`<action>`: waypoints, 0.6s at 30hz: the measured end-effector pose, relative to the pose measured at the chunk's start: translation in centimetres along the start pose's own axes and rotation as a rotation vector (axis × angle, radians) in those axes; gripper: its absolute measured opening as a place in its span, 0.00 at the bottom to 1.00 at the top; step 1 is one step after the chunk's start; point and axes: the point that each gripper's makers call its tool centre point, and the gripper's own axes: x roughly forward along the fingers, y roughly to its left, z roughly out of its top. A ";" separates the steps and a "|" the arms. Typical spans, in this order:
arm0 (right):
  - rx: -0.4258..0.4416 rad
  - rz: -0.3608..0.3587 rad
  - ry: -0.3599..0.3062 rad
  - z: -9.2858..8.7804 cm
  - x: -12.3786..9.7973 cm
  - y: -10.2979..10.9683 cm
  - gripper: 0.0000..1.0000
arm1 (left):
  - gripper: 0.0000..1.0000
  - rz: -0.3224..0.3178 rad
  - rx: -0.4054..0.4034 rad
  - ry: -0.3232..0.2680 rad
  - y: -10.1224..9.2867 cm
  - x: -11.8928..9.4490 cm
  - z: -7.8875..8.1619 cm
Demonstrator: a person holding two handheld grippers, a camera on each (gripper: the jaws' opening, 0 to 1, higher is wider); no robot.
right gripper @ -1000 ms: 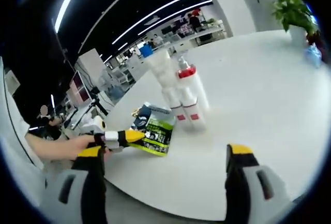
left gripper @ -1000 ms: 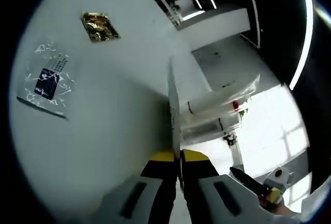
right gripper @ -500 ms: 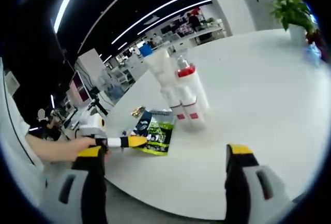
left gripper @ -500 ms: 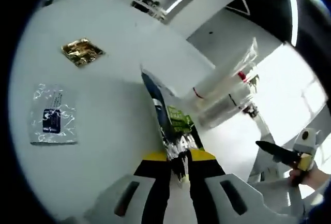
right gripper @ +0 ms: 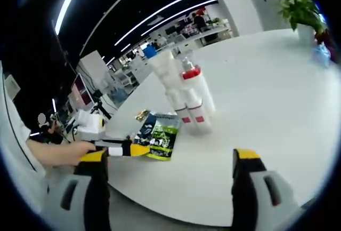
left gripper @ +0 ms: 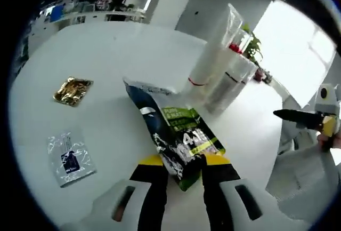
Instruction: Arrange the skincare products in the storage area until every visible bottle or jar stands upright without overlapping.
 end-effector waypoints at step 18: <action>-0.006 -0.004 -0.007 0.2 -0.1 -0.1 0.97 | 0.48 0.051 0.459 0.031 0.9 1.0 2.5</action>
